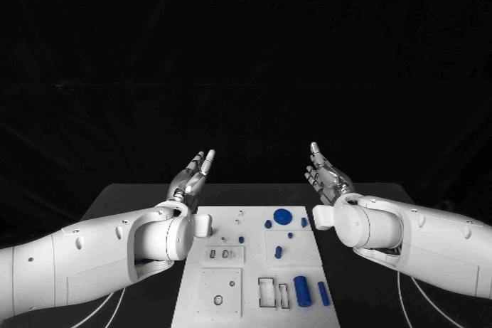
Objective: Assemble the parts on the task board
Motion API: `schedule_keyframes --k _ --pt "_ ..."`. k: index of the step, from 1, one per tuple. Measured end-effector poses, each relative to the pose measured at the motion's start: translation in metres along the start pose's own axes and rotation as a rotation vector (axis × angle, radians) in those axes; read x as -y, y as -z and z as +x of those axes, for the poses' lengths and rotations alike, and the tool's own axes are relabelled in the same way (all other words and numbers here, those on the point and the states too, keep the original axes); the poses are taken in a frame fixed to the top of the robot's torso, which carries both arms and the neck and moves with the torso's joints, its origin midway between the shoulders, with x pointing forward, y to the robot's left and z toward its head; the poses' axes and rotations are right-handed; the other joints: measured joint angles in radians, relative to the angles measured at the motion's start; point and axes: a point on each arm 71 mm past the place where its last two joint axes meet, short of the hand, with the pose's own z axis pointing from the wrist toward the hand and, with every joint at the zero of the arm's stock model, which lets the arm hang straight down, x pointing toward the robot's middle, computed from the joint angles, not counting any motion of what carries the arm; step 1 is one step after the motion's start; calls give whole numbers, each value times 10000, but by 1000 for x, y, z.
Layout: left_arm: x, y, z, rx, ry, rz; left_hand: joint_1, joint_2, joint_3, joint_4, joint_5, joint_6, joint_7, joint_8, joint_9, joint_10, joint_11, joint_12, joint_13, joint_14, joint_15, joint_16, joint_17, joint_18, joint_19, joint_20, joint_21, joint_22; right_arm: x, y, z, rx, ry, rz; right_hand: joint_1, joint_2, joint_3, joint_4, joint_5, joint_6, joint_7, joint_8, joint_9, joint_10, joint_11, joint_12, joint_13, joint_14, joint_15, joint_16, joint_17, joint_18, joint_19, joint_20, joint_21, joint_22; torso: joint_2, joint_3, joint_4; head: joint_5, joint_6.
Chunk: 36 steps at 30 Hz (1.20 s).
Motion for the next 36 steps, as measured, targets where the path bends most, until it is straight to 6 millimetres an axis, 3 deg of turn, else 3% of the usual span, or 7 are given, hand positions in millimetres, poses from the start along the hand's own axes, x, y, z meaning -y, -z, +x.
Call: schedule_keyframes --k 2,5,9,13,18,22,36 --pt "0 0 0 -44 142 -32 374 -5 -105 45 0 128 -51 11 30 2 -78 0 0 0 0 0 0 292 0 0 0 0 1 -1 0 -194 -355 288 446 -184 -94 39 -240 68 52 0 0 19 23 0 1 0 0 0 1 152 0 0 0 1 -2 0 -1 0 -1" --pt "-1 0 1 -80 278 -56 479 14 -116 57 0 215 -105 39 44 -1 -107 0 2 0 0 0 0 305 0 0 0 0 1 -2 1 -398 -726 551 567 -303 -94 39 -303 68 118 0 0 -2 110 0 1 0 0 0 2 152 0 0 0 1 -2 0 -1 0 -1" --pt "-9 -1 -14 -299 196 134 533 67 -116 57 8 268 -158 39 44 0 -182 0 2 0 1 0 1 308 0 0 0 0 0 -9 -12 -636 -916 681 698 -331 -34 18 -336 84 213 0 1 7 190 0 1 0 1 0 2 154 0 129 0 3 7 12 -4 -40 -344" --pt "-9 -2 -13 -701 251 387 584 119 -116 57 117 268 -158 39 48 0 -181 0 3 0 1 0 1 308 0 -1 0 0 1 -10 -13 -1039 -988 810 812 -311 48 12 -336 170 300 0 17 0 290 0 -4 0 1 0 0 154 2 256 0 4 12 22 -9 -105 -454" --pt "-10 -2 -11 -1024 288 546 638 173 -116 57 235 356 -141 39 54 1 -181 0 3 0 1 0 1 308 -1 0 0 0 2 -10 -10 -1404 -1023 926 851 -272 109 36 -291 190 319 0 25 14 346 0 -7 0 1 0 -5 155 1 328 0 6 30 22 -24 -212 -483" --pt "-10 -3 -10 -1224 325 613 729 264 -116 57 468 411 -196 78 64 5 -194 0 0 0 1 0 1 310 -17 189 0 0 2 -9 -13 -1560 -1048 972 904 -325 119 27 -291 207 336 0 34 0 361 0 -7 0 1 0 -6 154 -17 418 0 8 28 27 -10 -346 -508" --pt "-10 -2 -6 -1610 451 643 914 291 -57 60 702 480 -265 78 72 -1 -285 0 -4 0 75 0 2 308 -17 340 0 1 1 -5 -23 -1829 -1098 1013 996 -417 146 -1 -294 277 406 0 44 -1 432 0 -4 -1 1 0 -4 154 -17 631 0 0 35 18 26 -489 -525"
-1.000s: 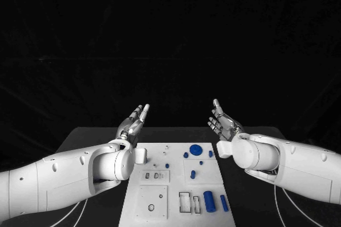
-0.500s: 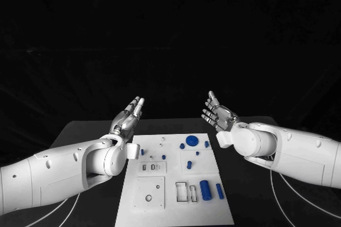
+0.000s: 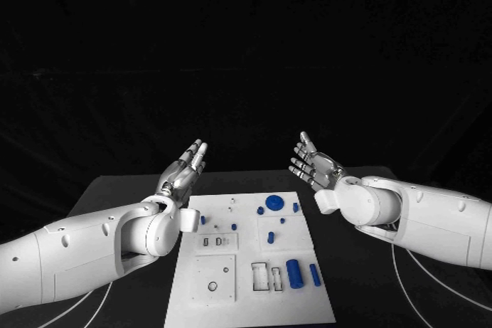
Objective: Assemble the parts on the task board
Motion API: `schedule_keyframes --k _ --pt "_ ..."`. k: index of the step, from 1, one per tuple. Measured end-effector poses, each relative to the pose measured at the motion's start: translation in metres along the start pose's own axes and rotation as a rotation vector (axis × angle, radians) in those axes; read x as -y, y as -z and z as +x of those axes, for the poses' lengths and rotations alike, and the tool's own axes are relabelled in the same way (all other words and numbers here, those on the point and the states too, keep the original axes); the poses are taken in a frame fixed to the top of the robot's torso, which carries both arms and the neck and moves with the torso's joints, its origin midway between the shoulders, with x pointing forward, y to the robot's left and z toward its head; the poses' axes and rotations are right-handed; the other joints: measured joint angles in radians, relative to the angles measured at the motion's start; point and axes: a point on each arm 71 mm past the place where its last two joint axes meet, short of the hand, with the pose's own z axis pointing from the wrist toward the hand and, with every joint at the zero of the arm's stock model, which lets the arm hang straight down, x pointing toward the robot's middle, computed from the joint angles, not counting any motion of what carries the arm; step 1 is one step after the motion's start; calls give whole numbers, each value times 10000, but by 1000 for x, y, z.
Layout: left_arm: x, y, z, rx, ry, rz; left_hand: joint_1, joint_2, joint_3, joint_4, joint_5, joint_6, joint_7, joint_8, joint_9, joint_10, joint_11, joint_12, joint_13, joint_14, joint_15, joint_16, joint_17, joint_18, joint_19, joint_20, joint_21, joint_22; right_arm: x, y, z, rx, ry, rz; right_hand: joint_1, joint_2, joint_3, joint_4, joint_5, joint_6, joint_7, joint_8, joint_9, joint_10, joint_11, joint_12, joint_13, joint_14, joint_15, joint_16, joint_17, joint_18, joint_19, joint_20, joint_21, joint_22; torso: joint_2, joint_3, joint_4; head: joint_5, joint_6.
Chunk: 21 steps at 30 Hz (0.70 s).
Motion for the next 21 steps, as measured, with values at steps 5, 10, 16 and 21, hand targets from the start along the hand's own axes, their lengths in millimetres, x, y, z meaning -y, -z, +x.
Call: schedule_keyframes --k 5,10,16,21 --pt "1 1 -2 8 0 27 0 0 0 0 42 19 -19 0 0 0 0 0 1 0 0 0 -3 0 0 0 0 0 0 1 -2 -34 124 -32 162 -30 87 -6 0 36 187 0 16 8 193 0 2 0 0 0 3 0 5 67 0 0 32 -7 14 119 -168" --pt "3 6 -7 22 39 23 40 -41 0 0 42 55 16 0 11 0 0 0 1 0 0 0 -7 -1 0 0 0 -6 -2 1 -2 -123 395 -115 478 -20 200 -36 87 113 468 25 33 17 498 0 3 0 0 0 4 -1 6 226 0 1 95 -25 11 216 -360" --pt "7 18 -9 -93 156 4 204 -124 0 0 42 92 53 0 10 0 1 0 3 8 78 0 -8 0 -1 73 0 -8 -11 1 -1 -357 1339 -358 1749 -218 544 -758 1194 624 1090 283 158 118 1287 11 33 3 763 0 5 -164 6 861 0 3 288 -60 26 316 -669" --pt "13 28 -19 -141 -138 168 439 -254 0 0 41 221 99 39 28 0 1 0 4 -18 199 0 -8 0 -1 178 0 -8 -30 1 4 -857 3552 -737 2143 -590 647 -921 944 680 923 347 163 125 1807 39 39 3 1400 0 5 -164 22 1481 0 5 571 -84 81 454 -811"
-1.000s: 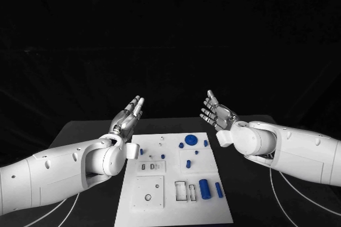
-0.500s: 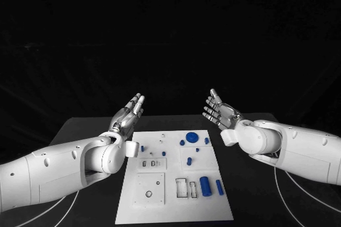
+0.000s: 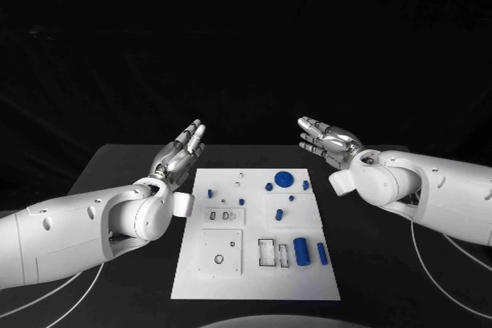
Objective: Assemble the parts on the task board
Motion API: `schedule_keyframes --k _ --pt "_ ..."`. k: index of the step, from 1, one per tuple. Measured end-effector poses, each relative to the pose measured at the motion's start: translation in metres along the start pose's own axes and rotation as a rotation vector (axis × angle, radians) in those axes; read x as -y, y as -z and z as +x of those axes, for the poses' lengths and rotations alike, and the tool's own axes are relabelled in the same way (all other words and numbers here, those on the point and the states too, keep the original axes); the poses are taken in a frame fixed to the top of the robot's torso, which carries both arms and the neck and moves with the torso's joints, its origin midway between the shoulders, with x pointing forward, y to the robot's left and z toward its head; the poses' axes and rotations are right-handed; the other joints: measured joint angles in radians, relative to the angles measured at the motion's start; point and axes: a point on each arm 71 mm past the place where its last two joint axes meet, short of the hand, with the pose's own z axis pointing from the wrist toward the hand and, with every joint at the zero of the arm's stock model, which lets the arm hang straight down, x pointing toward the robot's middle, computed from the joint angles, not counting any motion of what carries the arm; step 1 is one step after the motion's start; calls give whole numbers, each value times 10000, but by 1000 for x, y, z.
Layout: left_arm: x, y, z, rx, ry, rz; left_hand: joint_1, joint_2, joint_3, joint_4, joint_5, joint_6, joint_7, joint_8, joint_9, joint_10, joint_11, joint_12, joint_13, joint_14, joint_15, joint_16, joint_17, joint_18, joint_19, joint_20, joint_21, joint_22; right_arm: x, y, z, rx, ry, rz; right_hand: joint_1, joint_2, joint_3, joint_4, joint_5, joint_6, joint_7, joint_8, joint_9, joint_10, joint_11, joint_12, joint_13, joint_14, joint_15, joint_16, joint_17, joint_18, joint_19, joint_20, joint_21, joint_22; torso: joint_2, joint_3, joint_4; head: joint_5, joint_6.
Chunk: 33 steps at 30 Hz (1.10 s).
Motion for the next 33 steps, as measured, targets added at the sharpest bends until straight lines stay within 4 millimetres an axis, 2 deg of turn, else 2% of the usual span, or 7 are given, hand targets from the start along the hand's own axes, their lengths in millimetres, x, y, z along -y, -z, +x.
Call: schedule_keyframes --k 7,12,18,21,24,28,33 --pt "17 8 -18 -312 -1231 719 258 -49 0 0 -1 194 -8 0 16 0 0 0 2 1 175 0 1 1 18 304 0 1 -43 -1 12 -1081 4532 -531 1152 -248 1111 -474 402 1094 434 432 137 278 164 260 90 402 353 112 72 103 633 690 367 231 446 3 93 86 -130" --pt "28 8 -15 -731 -1787 1184 466 -47 0 0 72 265 -48 0 21 0 0 0 3 2 246 0 1 -1 -2 432 0 2 -62 9 20 -1583 8109 -757 1987 -539 2372 -1034 485 1824 299 564 188 600 158 362 132 2222 272 508 379 161 4360 794 1869 916 795 -28 277 -87 53" --pt "36 13 -19 -892 -2105 1466 586 -63 0 0 166 281 -64 0 25 0 0 0 3 35 358 0 2 -1 35 607 0 2 -73 17 37 -1972 12235 -1222 2307 -861 3189 -1372 195 4570 6 1322 560 2617 -200 983 475 7287 -253 1634 1138 161 7881 102 2574 1057 1136 -55 457 -171 143" --pt "40 18 -20 -936 -2199 1567 667 -61 0 0 187 319 -33 0 30 0 1 0 1 0 393 0 3 0 22 665 0 3 -77 18 45 -1964 14169 -1597 2543 -912 3356 -1724 195 6099 154 1750 872 5474 -106 1895 1003 9557 -619 2463 1634 -8 10051 -555 3449 1419 1254 -54 485 -132 95" --pt "43 24 -20 -1030 -2238 1671 720 -114 0 0 230 388 -30 36 36 0 1 0 -1 -1 464 0 3 -1 18 733 0 3 -81 20 51 -1862 15721 -2036 2560 -928 3365 -1910 195 6878 237 1888 1087 6979 -107 2323 1222 11760 -1018 3599 2243 174 11921 -791 4536 1972 1355 -60 487 -128 60" --pt "47 31 -18 -1144 -2254 1784 758 -76 0 0 275 442 24 36 48 18 27 0 -4 0 534 0 4 0 18 807 0 3 -84 23 57 -1671 17183 -2609 2470 -1088 3429 -1970 219 7359 444 1811 1252 7892 -277 2349 1233 13251 -1346 5053 3050 183 13108 -1057 5733 2721 1481 -85 459 -154 51" --pt "49 34 -16 -1248 -2298 1867 758 -77 0 0 338 478 60 37 48 3 72 0 -4 4 604 0 4 0 55 910 0 4 -84 24 62 -1386 18241 -3202 2326 -1470 3967 -1860 38 7657 609 1301 1398 8546 -322 1875 1069 13615 -1581 6855 4127 -77 13594 -1269 9205 6552 1603 -104 436 -178 -27"
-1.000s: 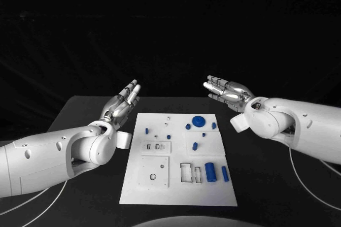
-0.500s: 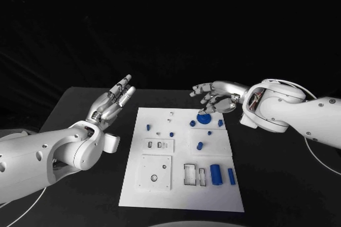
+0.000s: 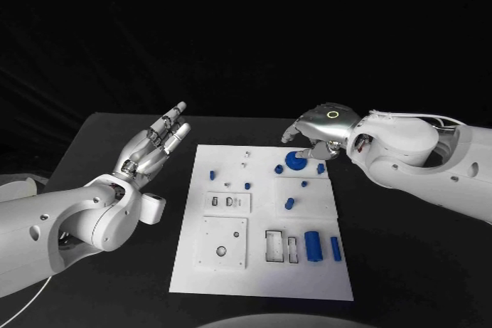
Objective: Assemble the parts on the task board
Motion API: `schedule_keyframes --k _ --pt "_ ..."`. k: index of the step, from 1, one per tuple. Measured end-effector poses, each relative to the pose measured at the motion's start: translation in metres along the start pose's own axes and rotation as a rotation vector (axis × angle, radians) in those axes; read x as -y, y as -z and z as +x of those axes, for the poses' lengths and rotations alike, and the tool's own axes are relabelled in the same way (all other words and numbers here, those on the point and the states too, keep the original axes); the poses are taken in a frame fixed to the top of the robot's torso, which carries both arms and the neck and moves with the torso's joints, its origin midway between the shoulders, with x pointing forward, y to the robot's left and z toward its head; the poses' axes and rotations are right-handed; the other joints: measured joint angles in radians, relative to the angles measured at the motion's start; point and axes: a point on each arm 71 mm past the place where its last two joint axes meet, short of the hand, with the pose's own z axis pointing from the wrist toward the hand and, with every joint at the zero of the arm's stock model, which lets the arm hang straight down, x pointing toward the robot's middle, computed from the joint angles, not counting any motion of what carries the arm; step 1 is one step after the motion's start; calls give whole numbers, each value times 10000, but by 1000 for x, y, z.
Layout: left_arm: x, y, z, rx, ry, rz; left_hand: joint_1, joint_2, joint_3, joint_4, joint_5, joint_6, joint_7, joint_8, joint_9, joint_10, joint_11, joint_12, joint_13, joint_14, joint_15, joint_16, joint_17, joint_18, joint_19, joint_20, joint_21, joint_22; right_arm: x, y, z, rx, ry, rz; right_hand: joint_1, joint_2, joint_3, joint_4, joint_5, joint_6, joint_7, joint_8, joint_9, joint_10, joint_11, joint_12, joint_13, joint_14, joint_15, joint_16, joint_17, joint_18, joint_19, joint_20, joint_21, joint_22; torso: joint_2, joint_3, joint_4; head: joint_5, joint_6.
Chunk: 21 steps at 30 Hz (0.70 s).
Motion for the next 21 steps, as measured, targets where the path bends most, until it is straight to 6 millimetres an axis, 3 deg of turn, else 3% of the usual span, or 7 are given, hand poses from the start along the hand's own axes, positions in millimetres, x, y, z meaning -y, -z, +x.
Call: schedule_keyframes --k 3,5,9,11,15,21 --pt "0 0 0 -21 -47 23 39 39 0 0 0 0 0 0 0 0 0 0 0 0 0 0 0 0 -36 37 0 1 -4 -2 -1 190 421 -81 -87 -87 176 119 -212 114 20 -116 31 107 26 -94 -30 69 -69 470 261 0 0 0 816 982 50 -11 -12 11 -53" --pt "0 -1 0 -26 -78 30 39 39 0 0 109 0 0 0 0 0 0 0 0 19 56 0 0 -1 -7 66 0 0 -5 -2 -1 280 611 -113 -184 -184 298 214 -290 115 21 -228 36 196 53 -172 -42 127 -84 805 435 -164 22 -23 1437 1759 75 -16 -12 15 -85" --pt "-2 -3 0 -56 -113 41 132 53 0 0 292 35 35 0 -1 0 0 0 1 -2 73 0 1 -1 0 73 0 1 -6 -2 0 362 810 -95 -276 -276 439 355 -371 115 21 -412 -18 282 67 -240 -76 294 -112 1558 1137 -162 144 -75 2257 2801 112 -34 1 -24 -125" --pt "-2 -3 0 -58 -138 43 173 94 0 0 353 35 35 0 -1 0 0 0 1 10 85 0 1 -2 0 144 0 5 -6 -3 2 363 835 -90 -262 -331 504 421 -393 81 55 -518 -96 315 101 -364 -120 357 -140 2007 1620 -314 179 -38 2602 3247 121 -38 6 -35 -132" --pt "-3 -4 -1 -51 -172 40 314 92 55 2 532 34 35 0 -1 0 70 0 2 -3 145 0 1 -1 -1 146 0 12 -6 -4 7 327 810 -80 -285 -363 627 462 -373 152 126 -603 -203 415 128 -481 -188 391 -105 2430 2073 -314 179 -38 2921 3660 113 -53 11 -55 -202" --pt "-4 -7 1 -117 -152 46 474 79 109 3 895 38 39 0 -2 -1 143 0 4 32 180 0 2 0 35 181 0 12 -8 -8 17 226 663 -84 -244 -404 781 480 -17 251 224 -605 -258 562 206 -574 -244 391 -106 2596 2255 -314 178 -38 3041 3898 44 -77 42 -81 -326"
